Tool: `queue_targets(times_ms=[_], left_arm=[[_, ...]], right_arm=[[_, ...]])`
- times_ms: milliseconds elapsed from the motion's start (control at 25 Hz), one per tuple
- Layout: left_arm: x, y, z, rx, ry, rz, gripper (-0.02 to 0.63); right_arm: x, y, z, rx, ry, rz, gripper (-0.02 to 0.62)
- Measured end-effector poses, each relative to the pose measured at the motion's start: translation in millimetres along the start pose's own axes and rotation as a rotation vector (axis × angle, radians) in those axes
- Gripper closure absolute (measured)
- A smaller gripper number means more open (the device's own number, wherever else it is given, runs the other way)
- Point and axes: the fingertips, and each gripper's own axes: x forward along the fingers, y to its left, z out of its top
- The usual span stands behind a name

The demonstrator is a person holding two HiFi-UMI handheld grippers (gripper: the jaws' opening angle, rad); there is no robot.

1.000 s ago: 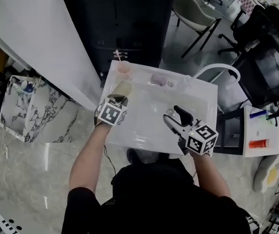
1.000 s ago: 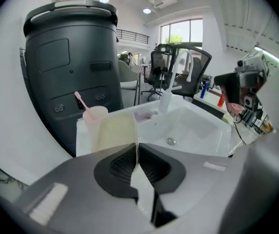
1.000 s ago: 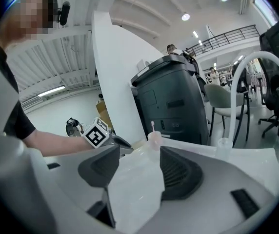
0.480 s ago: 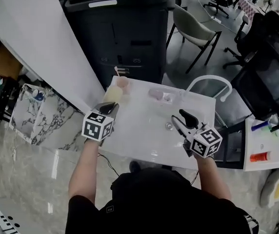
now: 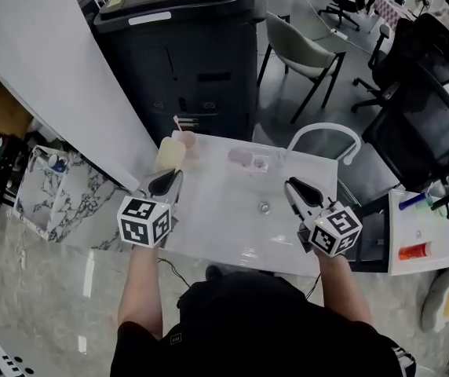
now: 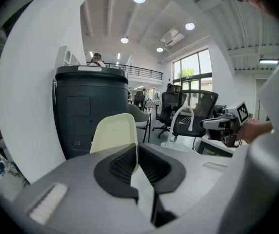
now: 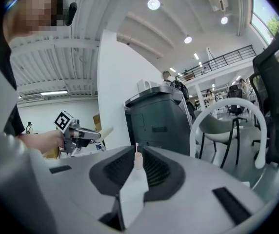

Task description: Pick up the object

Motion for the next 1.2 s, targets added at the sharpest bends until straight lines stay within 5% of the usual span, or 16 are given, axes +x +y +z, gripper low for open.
queue_targets(times_ms=[520,1200], left_arm=[[-23,-10,8,-0.079,-0.165,0.027,0.578],[-21,-20,7,-0.081,-0.152,0.028,0.578]], right_arm=[[-19,-1,7,-0.043,-0.022,-0.007,0.583],[-22,0,3,-0.06,-0.008,0.011,0.583]])
